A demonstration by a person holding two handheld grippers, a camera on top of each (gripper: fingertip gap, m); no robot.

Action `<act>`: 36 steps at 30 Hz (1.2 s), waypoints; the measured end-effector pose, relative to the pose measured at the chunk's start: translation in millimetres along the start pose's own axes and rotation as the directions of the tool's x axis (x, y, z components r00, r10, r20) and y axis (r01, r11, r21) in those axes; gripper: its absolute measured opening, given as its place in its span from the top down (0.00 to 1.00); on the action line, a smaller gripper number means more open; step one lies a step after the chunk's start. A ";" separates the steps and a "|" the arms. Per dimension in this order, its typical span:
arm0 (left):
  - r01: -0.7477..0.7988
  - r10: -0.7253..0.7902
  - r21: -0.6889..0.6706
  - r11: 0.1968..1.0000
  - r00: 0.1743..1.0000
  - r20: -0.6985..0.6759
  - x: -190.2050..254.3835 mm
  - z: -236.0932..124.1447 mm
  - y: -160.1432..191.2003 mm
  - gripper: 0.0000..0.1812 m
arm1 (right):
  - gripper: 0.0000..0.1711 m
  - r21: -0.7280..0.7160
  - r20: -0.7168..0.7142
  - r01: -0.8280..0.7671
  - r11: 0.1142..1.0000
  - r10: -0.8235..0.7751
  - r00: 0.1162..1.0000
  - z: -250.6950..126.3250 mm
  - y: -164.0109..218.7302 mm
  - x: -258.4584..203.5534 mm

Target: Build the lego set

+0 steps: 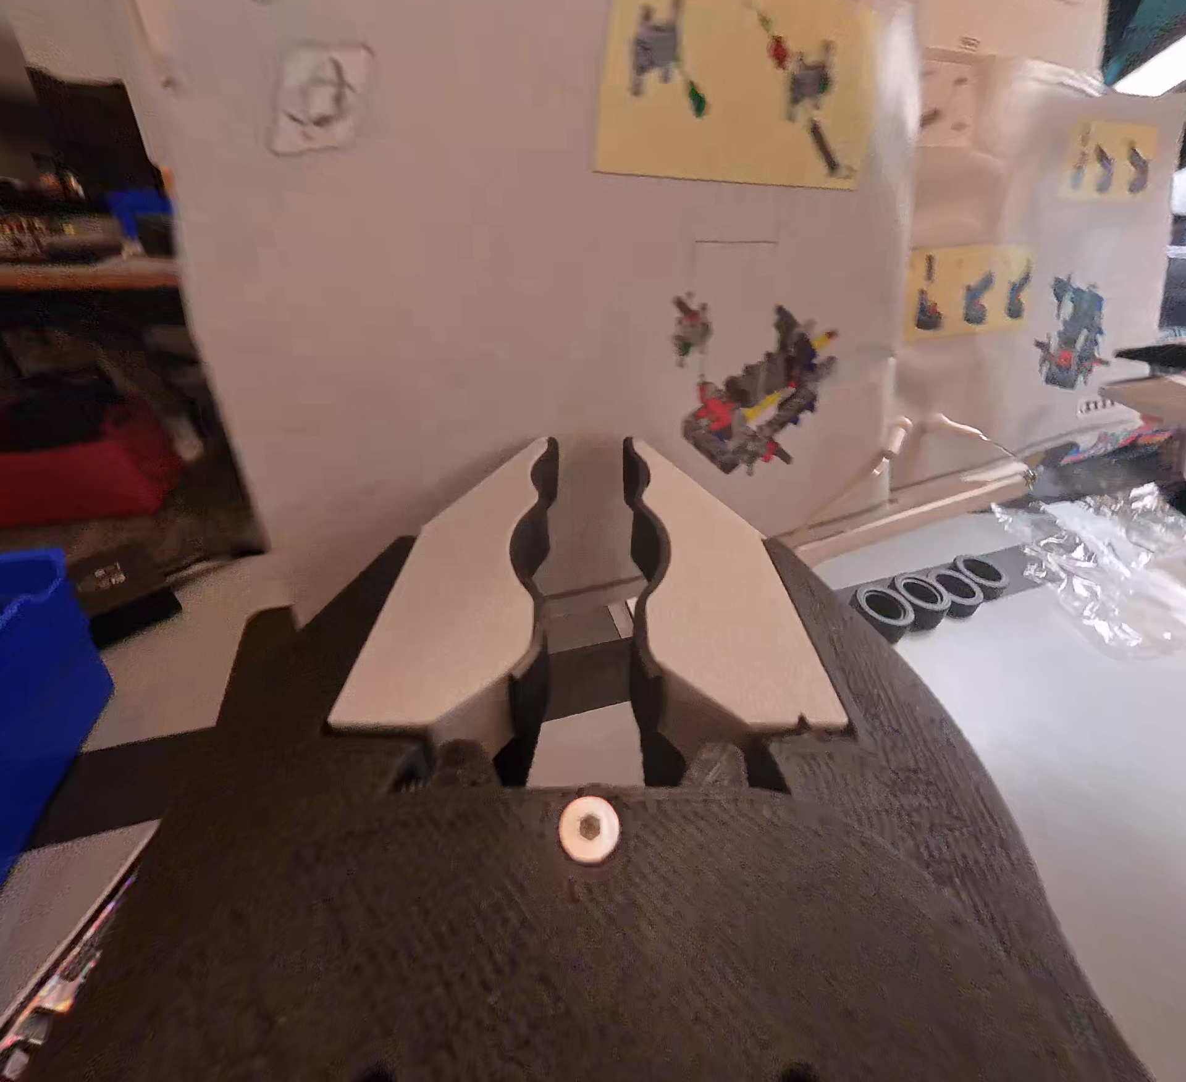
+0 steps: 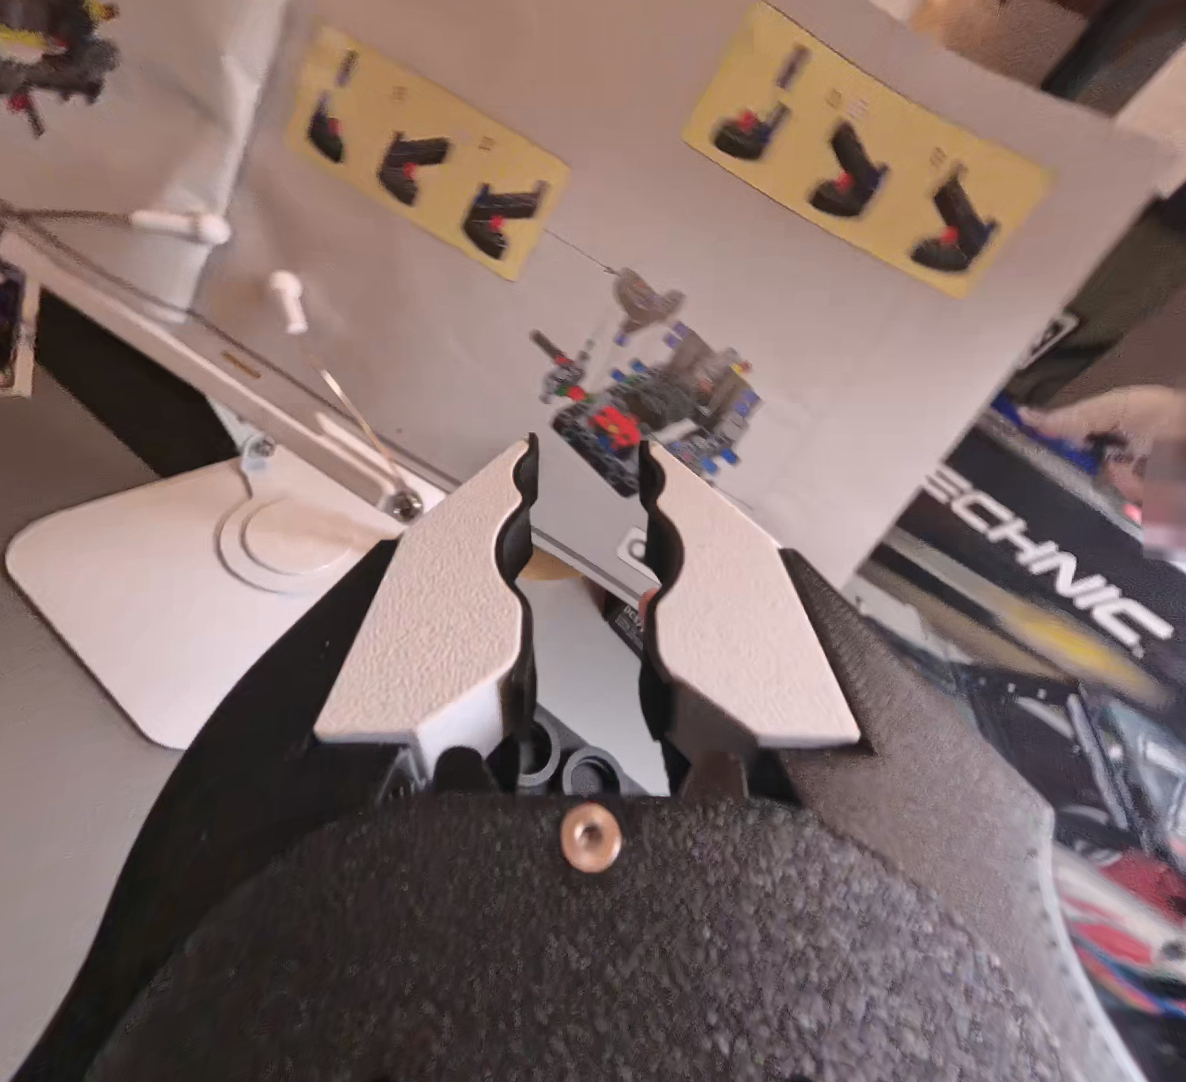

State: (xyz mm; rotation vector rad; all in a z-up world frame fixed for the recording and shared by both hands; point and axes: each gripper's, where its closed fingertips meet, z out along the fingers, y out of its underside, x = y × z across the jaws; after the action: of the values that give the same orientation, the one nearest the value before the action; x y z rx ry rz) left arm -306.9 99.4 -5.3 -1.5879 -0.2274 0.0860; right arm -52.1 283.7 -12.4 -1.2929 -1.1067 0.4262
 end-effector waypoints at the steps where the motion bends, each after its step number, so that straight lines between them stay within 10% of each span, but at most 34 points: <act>1: 0.038 -0.038 -0.010 0.999 0.999 0.004 -8.8 4.0 -0.1 0.89 | 0.82 -0.001 -0.006 -0.070 0.998 0.070 0.998 -1.6 4.3 9.2; 6: 0.268 -0.267 0.007 0.963 0.961 -0.070 -34.1 17.6 -23.7 0.88 | 0.83 0.025 0.038 -0.154 0.988 0.153 0.987 -9.9 3.1 8.5; 12: 0.190 -0.145 0.148 0.971 0.952 -0.270 -8.6 21.4 -106.2 0.92 | 0.87 0.063 0.137 -0.039 0.997 0.031 0.990 -4.5 -22.6 -35.6; 15: 0.175 -0.160 0.121 0.977 0.979 -0.125 -33.3 36.5 -120.9 0.94 | 0.89 0.096 0.170 0.012 0.995 -0.029 0.985 8.5 -47.3 -58.5; 21: 0.076 -0.066 -0.160 0.984 0.996 0.068 -78.0 58.9 -57.4 0.99 | 0.89 0.076 0.198 0.121 0.990 -0.134 0.971 61.4 -93.6 -102.4; 29: -0.103 0.102 0.095 0.990 0.995 0.016 -29.8 5.0 -96.0 0.97 | 0.87 0.065 0.056 0.303 0.951 -0.307 0.950 89.1 -114.9 -119.0; 36: -0.237 0.228 -0.070 0.969 0.966 -0.118 38.0 26.1 -17.6 0.93 | 0.86 0.110 -0.062 0.389 0.915 -0.384 0.921 82.5 -112.9 -124.7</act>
State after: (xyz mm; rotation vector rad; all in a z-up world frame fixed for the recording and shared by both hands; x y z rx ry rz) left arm -276.6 132.8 14.6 -1.6923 0.0427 0.1740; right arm -213.2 197.7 29.6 -0.9415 -1.2501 0.1659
